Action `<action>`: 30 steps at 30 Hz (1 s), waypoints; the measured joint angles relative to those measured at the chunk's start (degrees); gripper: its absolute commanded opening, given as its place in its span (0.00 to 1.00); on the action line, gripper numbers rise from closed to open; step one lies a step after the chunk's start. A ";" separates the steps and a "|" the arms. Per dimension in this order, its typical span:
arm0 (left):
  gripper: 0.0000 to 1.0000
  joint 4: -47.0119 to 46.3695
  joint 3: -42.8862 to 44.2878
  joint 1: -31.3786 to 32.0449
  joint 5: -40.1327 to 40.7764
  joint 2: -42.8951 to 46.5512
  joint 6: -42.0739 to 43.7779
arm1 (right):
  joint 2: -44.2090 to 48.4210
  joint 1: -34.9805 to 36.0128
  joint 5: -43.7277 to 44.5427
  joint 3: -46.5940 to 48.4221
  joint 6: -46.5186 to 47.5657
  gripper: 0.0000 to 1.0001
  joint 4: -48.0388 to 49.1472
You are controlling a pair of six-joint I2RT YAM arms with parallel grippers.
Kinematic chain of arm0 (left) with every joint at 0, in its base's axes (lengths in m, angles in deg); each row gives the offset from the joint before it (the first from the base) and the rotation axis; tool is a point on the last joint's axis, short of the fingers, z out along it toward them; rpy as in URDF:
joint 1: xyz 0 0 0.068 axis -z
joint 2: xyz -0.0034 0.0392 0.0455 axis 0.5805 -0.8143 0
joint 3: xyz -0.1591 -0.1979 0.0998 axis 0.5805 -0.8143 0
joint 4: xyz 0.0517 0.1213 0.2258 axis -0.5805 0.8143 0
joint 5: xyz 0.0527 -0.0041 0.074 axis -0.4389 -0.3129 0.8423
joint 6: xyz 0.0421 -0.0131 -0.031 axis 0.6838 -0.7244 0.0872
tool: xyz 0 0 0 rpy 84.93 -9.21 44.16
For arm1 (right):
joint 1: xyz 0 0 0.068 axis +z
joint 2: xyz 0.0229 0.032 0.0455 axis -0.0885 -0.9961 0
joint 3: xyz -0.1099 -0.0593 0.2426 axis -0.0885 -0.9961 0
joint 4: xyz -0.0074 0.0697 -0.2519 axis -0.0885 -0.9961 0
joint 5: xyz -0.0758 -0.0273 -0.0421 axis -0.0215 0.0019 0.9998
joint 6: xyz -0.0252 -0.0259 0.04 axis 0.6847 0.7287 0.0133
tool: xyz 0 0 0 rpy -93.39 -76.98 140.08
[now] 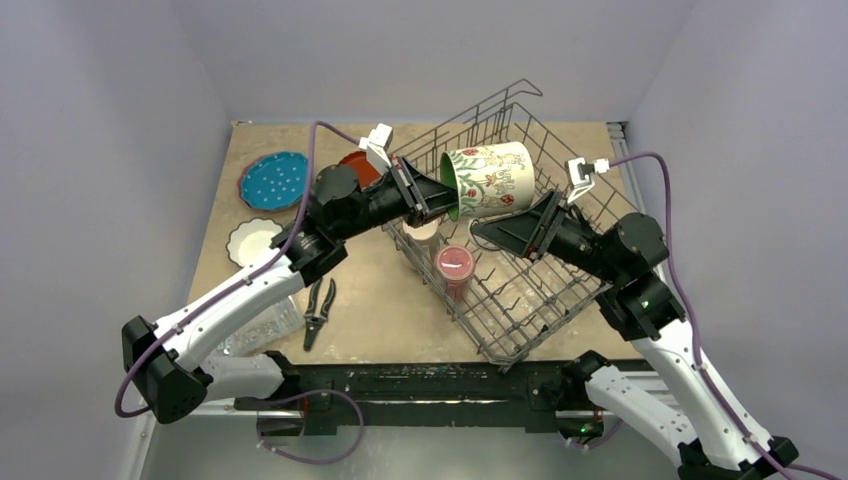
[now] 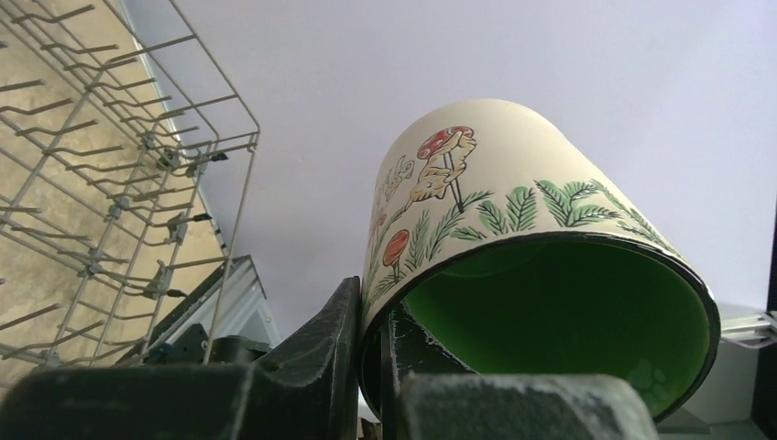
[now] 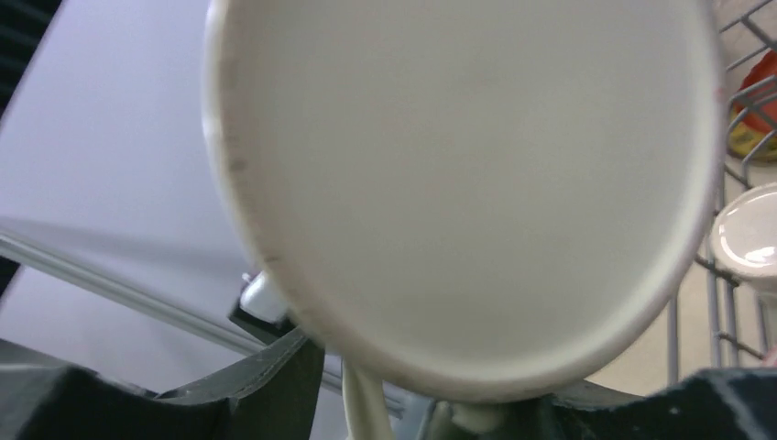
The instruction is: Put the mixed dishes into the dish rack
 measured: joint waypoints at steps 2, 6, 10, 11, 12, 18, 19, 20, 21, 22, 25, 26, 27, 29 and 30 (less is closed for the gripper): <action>0.00 -0.90 0.00 0.63 0.22 0.02 -0.17 | 0.63 0.00 1.36 -1.14 -2.71 0.17 1.44; 0.03 -3.26 0.07 1.16 0.66 -0.09 -0.46 | 0.68 0.48 2.78 -0.96 -9.09 0.00 1.77; 0.42 -1.62 0.59 1.60 0.33 -0.09 -1.05 | 0.68 0.87 3.85 1.22 -9.46 0.00 -2.21; 0.49 0.07 0.70 1.73 0.24 0.00 -0.94 | 0.63 0.98 4.33 2.12 -7.87 0.00 -4.46; 0.60 1.42 0.61 1.75 0.22 0.26 -1.11 | 0.48 1.03 5.70 3.41 -6.12 0.00 -8.07; 0.82 15.08 -4.42 -2.16 1.29 8.17 0.20 | -2.91 0.24 19.02 11.54 6.08 0.00 -31.91; 0.82 18.12 -4.39 -3.50 1.53 9.66 0.87 | -3.02 0.02 20.63 11.61 7.45 0.00 -34.47; 0.83 21.11 -4.28 -4.68 1.88 11.17 1.95 | -3.08 -0.07 22.34 11.61 9.07 0.00 -37.81; 0.83 24.63 -3.89 -5.73 2.40 12.61 3.13 | -3.10 -0.07 23.85 11.61 10.58 0.00 -41.24; 0.83 27.30 -3.48 -6.40 2.82 13.68 4.02 | -3.19 -0.11 25.00 11.56 11.98 0.00 -44.57; 0.83 35.34 -1.60 -7.54 4.68 16.57 7.72 | -3.02 -0.11 26.03 10.14 14.91 0.00 -50.97; 0.83 36.85 -1.33 -7.61 5.07 17.18 8.44 | -2.84 -0.11 26.05 9.20 15.69 0.00 -52.50; 0.83 38.27 -1.27 -7.63 5.31 17.79 9.22 | -2.75 -0.11 26.03 8.24 16.37 0.00 -54.07; 0.83 39.93 -1.33 -7.63 5.33 18.10 9.68 | -2.93 -0.11 25.75 6.93 17.38 0.00 -56.83; 0.83 40.28 -1.49 -7.63 5.18 17.94 9.68 | -3.26 -0.11 25.44 6.38 17.86 0.00 -58.23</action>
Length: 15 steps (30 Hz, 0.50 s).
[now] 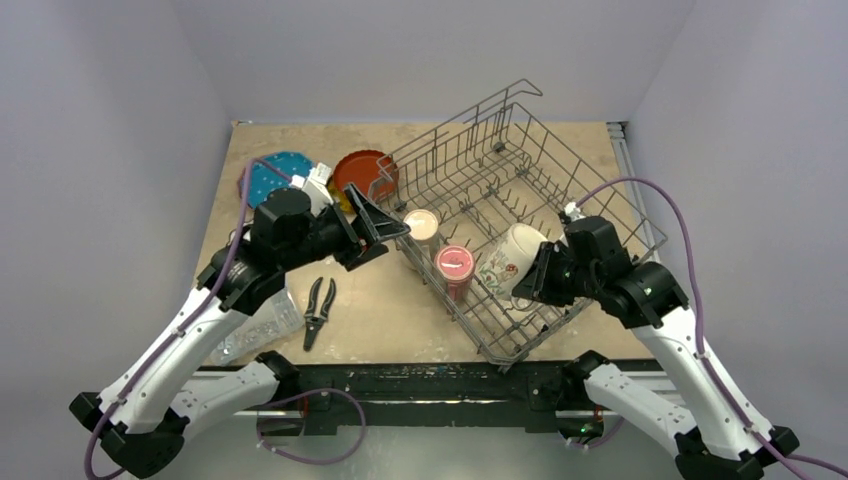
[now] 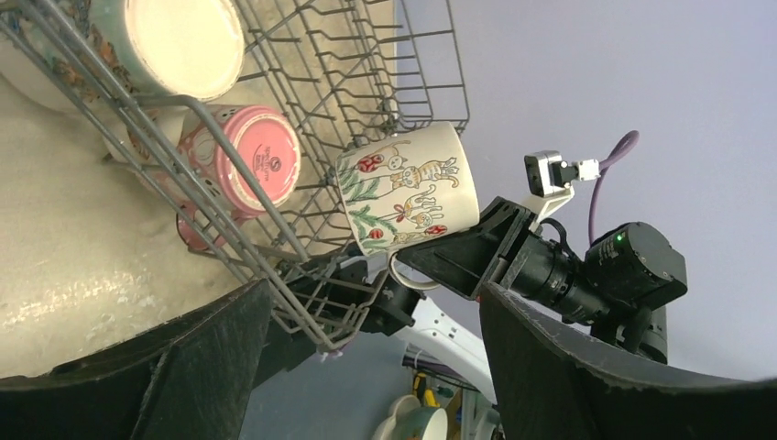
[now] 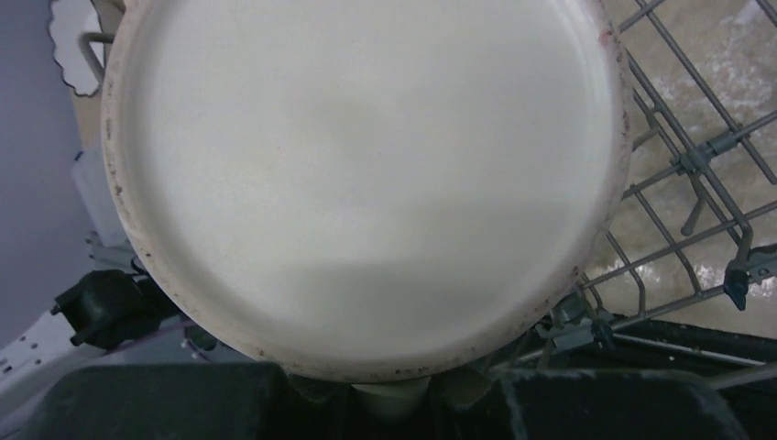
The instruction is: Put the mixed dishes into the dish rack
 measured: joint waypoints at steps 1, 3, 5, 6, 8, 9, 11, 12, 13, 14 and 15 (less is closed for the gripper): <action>0.83 0.22 -0.15 0.00 -0.31 -0.46 0.02 | -0.39 0.00 -0.59 -0.39 0.39 0.00 -1.31; 0.83 0.17 -0.22 0.00 -1.22 -2.14 0.04 | -0.74 0.00 -1.29 -1.29 0.81 0.00 -2.38; 0.81 0.15 -0.31 0.00 -2.23 -4.61 0.00 | -0.66 0.07 -1.86 -2.34 1.18 0.00 -2.78; 0.81 0.17 -0.44 0.00 -2.64 -5.60 -0.02 | -0.66 0.07 -2.27 -2.64 1.38 0.00 -3.04; 0.80 0.22 -0.94 0.11 -3.39 -7.45 -0.09 | -0.74 0.15 -2.86 -3.19 1.73 0.00 -3.04; 0.80 0.31 -1.07 0.11 -3.82 -8.17 -0.11 | -0.83 0.20 -3.19 -3.45 1.88 0.00 -2.89; 0.80 0.24 -1.07 0.24 -4.59 -9.33 -0.09 | -1.11 0.74 -3.50 -3.96 2.47 0.00 -2.01; 0.81 0.22 -1.07 0.37 -4.81 -9.73 -0.09 | -1.46 1.33 -3.37 -4.09 2.69 0.00 -1.51; 0.81 0.20 -1.07 0.48 -5.09 -9.99 -0.09 | -1.90 2.47 -2.82 -4.35 2.80 0.00 -0.76; 0.81 0.17 -1.07 0.55 -5.33 -10.12 -0.09 | -2.32 3.50 -2.25 -4.61 2.86 0.00 -0.26; 0.81 0.17 -1.07 0.72 -5.53 -10.19 -0.09 | -2.95 4.94 -1.36 -4.92 2.84 0.00 0.07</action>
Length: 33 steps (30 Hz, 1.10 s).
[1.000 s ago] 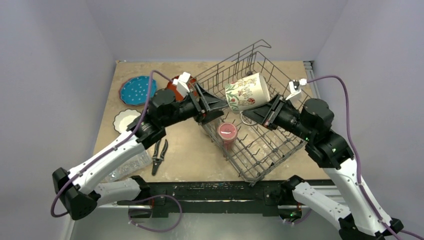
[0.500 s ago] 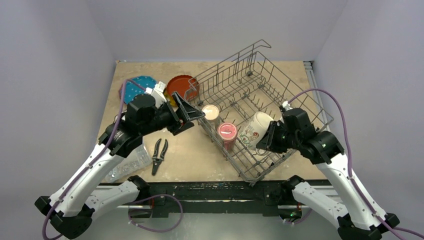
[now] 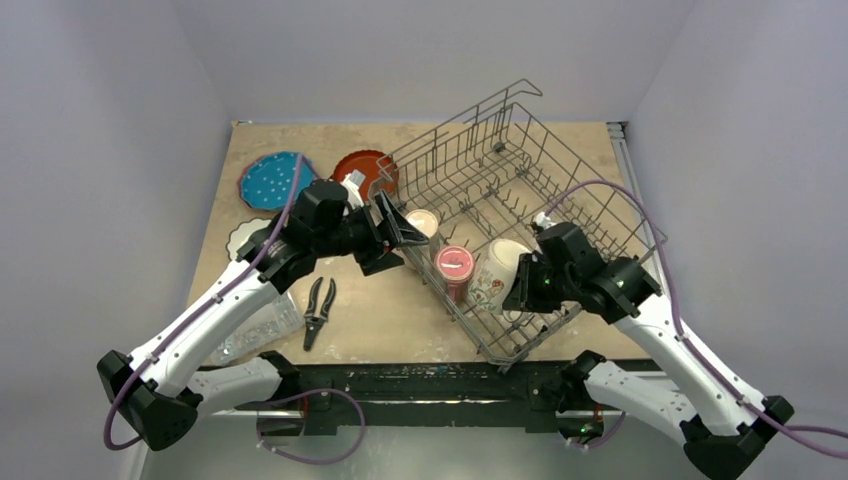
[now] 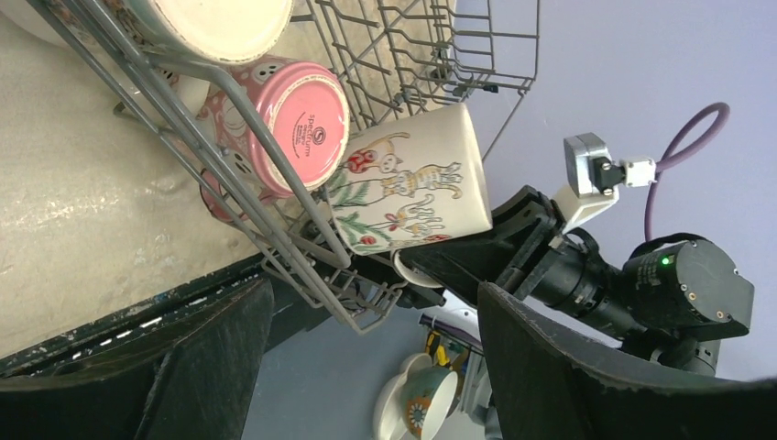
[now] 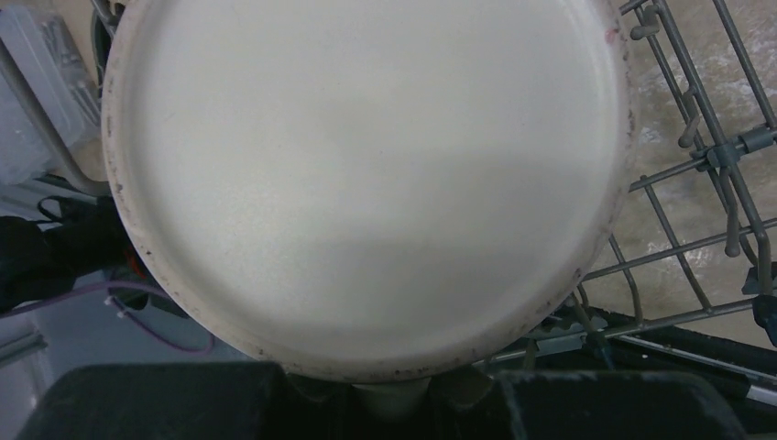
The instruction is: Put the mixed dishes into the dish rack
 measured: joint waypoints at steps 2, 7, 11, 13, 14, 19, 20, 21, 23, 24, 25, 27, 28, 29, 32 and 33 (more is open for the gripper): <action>0.81 -0.09 0.00 0.20 -0.37 -0.04 0.00 | -1.38 3.21 2.19 -0.37 -0.13 0.00 0.20; 0.81 -0.46 0.00 0.52 -0.66 -0.04 0.00 | -4.04 8.33 5.88 -0.63 -0.68 0.00 0.85; 0.81 -0.44 0.00 0.52 -0.83 -0.04 0.00 | -4.22 9.31 8.02 0.44 -1.18 0.00 -0.44; 0.81 -0.44 0.00 0.52 -0.83 -0.04 0.00 | -4.28 9.46 8.37 2.62 -1.25 0.00 -1.97; 0.81 -0.44 0.00 0.52 -0.85 -0.04 0.00 | -4.28 9.46 8.39 3.85 -1.29 0.00 -2.40; 0.81 -0.44 0.00 0.52 -0.92 -0.04 0.02 | -3.61 9.92 5.27 7.02 -1.99 0.00 -2.97; 0.82 -0.44 0.00 0.52 -0.98 -0.04 0.02 | -3.37 10.03 4.24 7.02 -2.10 0.00 -3.10; 0.82 -0.44 0.00 0.52 -1.05 -0.04 0.02 | -3.30 10.10 3.41 6.99 -2.14 0.00 -3.34; 0.81 -0.44 0.00 0.52 -1.25 -0.04 0.02 | -3.23 10.19 1.92 6.60 -2.34 0.00 -3.34; 0.81 -0.44 0.00 0.52 -1.33 -0.04 0.02 | -3.26 10.21 1.55 6.10 -2.47 0.00 -3.10; 0.82 -0.44 0.00 0.52 -1.42 -0.04 0.02 | -3.23 10.21 1.40 5.51 -2.49 0.00 -2.89; 0.82 -0.44 0.00 0.52 -1.60 -0.04 0.04 | -3.26 10.21 1.73 3.69 -2.54 0.00 -2.43; 0.82 -0.42 0.00 0.52 -1.66 -0.04 0.04 | -3.28 10.21 2.10 2.93 -2.56 0.00 -2.27; 0.82 -0.42 0.00 0.52 -1.68 -0.02 0.04 | -3.30 10.21 2.51 1.97 -2.60 0.00 -2.03; 0.82 -0.42 -0.11 0.52 -1.66 0.24 0.07 | -3.45 10.21 3.58 -0.72 -2.69 0.00 -0.74; 0.82 -0.44 -0.35 0.52 -1.66 0.52 0.07 | -3.45 10.21 3.89 -1.62 -2.71 0.00 -0.11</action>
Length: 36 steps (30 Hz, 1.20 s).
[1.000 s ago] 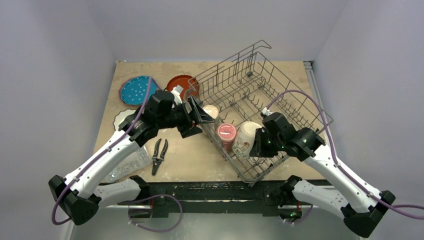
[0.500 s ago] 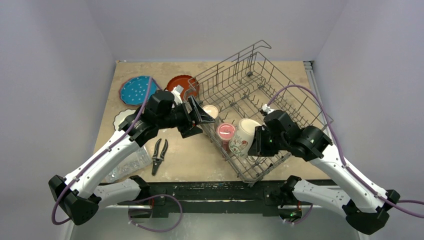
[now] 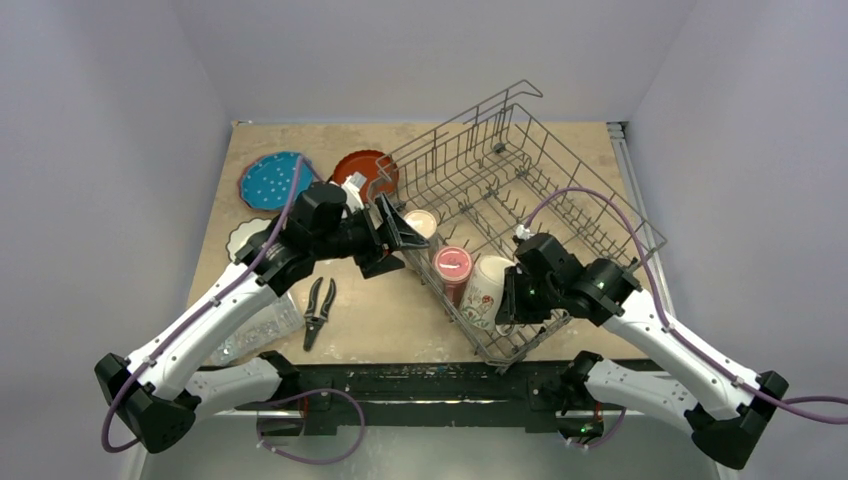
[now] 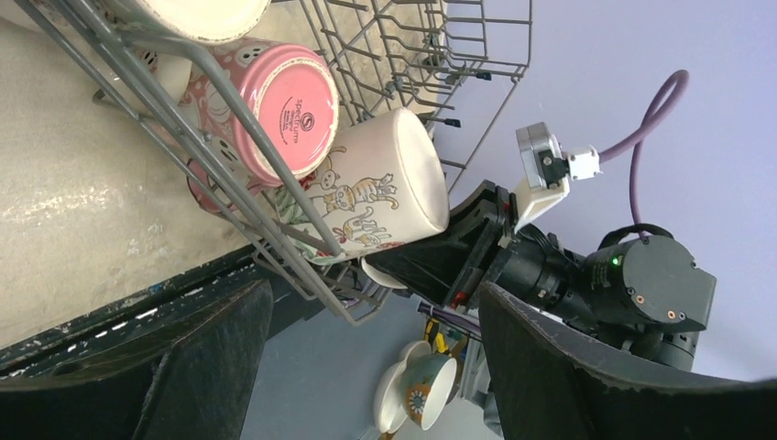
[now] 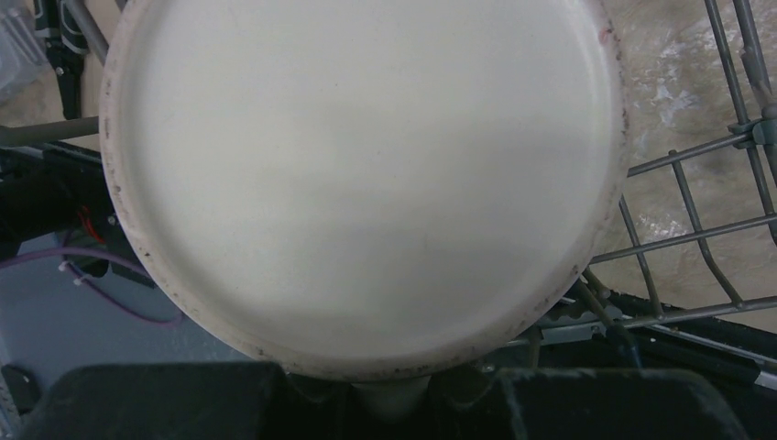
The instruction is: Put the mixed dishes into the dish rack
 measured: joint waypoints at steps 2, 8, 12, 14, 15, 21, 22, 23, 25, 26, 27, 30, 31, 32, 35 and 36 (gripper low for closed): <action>0.82 0.20 -0.59 0.00 0.00 0.76 0.00 | 0.00 0.04 0.61 -1.49 0.04 0.00 0.90; 0.82 0.52 -1.09 0.00 0.00 2.03 0.00 | 0.07 0.83 0.85 -3.85 0.09 0.00 4.07; 0.82 0.57 -1.60 0.00 0.02 2.73 -0.02 | 0.33 1.31 1.46 -4.96 0.13 0.00 5.03; 0.82 0.55 -2.01 0.00 0.04 3.21 -0.04 | 0.33 1.95 2.56 -5.11 0.24 0.00 5.25; 0.82 0.52 -2.25 0.00 0.04 3.45 -0.07 | 0.33 2.38 3.19 -5.18 0.28 0.00 5.33; 0.82 0.55 -4.22 0.00 0.20 5.05 -0.13 | -1.07 5.60 5.92 -6.21 0.28 0.01 5.99; 0.82 0.66 -4.37 0.00 0.28 5.20 -0.15 | -1.62 6.25 6.08 -6.69 0.26 0.06 6.05; 0.82 0.66 -4.50 0.00 0.31 5.33 -0.17 | -2.14 6.99 6.21 -7.26 0.24 0.13 5.99; 0.82 0.68 -4.61 0.00 0.44 5.49 -0.22 | -2.67 8.11 6.25 -8.26 0.20 0.31 5.88; 0.82 0.68 -4.66 0.00 0.46 5.62 -0.26 | -2.67 8.55 6.21 -8.59 0.22 0.41 6.12; 0.82 0.66 -4.74 0.00 0.52 5.79 -0.33 | -2.45 8.79 6.32 -8.61 0.04 0.49 6.62; 0.82 0.72 -4.96 0.00 0.79 6.21 -0.50 | -1.62 8.94 6.60 -8.63 -0.22 0.64 8.41; 0.82 0.70 -5.01 0.00 0.90 6.29 -0.55 | -1.36 8.94 6.54 -8.63 -0.31 0.68 8.87; 0.82 0.74 -5.03 0.00 0.92 6.32 -0.57 | -1.14 8.98 6.49 -8.63 -0.33 0.70 9.14; 0.83 1.05 -5.03 0.00 1.22 6.49 -0.55 | -0.50 9.01 5.62 -8.63 -0.44 0.73 9.57; 0.83 1.20 -5.03 0.00 1.42 6.58 -0.55 | -0.13 8.98 5.55 -8.63 -0.48 0.72 9.55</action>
